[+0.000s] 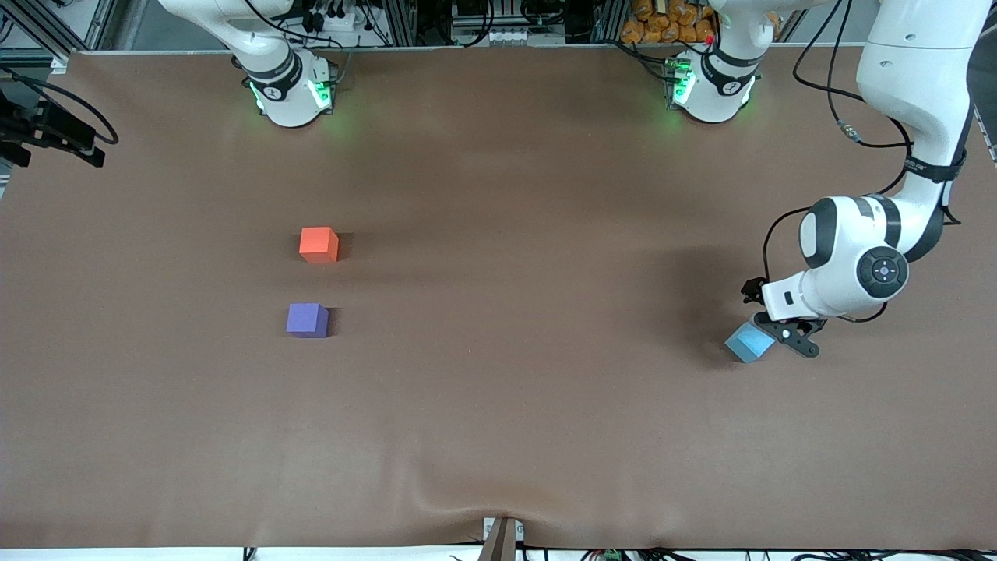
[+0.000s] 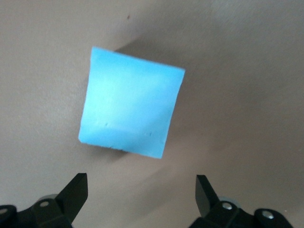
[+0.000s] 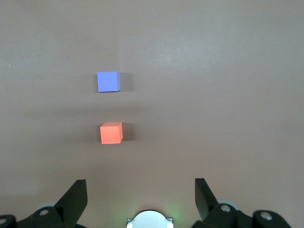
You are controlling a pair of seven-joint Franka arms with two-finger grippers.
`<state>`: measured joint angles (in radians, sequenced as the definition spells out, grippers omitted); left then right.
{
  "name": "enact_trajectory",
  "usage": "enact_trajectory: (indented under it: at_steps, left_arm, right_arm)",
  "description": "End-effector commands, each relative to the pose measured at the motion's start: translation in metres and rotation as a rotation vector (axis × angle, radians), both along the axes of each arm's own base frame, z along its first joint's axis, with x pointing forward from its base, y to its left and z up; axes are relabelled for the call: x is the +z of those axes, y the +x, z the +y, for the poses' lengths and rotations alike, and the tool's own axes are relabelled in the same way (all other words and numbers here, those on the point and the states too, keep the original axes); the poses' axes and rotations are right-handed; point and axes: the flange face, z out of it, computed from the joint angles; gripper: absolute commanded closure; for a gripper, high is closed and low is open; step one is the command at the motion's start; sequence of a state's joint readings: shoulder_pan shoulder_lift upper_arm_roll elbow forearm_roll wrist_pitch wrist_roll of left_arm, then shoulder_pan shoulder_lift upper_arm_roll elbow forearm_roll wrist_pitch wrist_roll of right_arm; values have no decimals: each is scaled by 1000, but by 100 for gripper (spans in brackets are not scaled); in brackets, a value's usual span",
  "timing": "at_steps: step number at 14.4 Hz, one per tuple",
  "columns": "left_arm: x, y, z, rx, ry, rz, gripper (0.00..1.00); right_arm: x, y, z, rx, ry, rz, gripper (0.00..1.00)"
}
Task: Place blue block between orange and purple blocks
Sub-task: 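Lower the left gripper over the light blue cube and close it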
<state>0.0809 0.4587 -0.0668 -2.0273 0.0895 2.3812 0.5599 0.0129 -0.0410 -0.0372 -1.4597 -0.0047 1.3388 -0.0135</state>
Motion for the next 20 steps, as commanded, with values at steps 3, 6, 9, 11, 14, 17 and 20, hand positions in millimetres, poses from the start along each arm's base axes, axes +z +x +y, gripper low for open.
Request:
enact_trajectory:
  at_steps: [3, 6, 9, 11, 14, 17, 20]
  left_arm:
    - [36, 6, 8, -20, 15, -69, 0]
    - [40, 20, -9, -39, 11, -91, 0]
    - [15, 33, -23, -57, 5, -73, 0]
    - [4, 42, -36, -68, 0, -70, 0]
    - [-10, 49, -47, -85, -2, -64, 0]
    - [-16, 52, -48, -85, -4, -63, 0]
    - [-17, 51, -44, -79, -4, -64, 40]
  right_arm:
    - [-4, 2, -1, -8, -5, 11, 0]
    - [-3, 2, -1, -8, -5, 9, 0]
    - [-3, 3, -2, -10, -5, 8, 0]
    - [-3, 3, -1, -8, -4, 5, 0]
    - [-5, 5, -3, -11, -4, 6, 0]
    - [-5, 5, -3, -13, -6, 8, 0]
    - [-6, 6, -3, -13, -4, 9, 0]
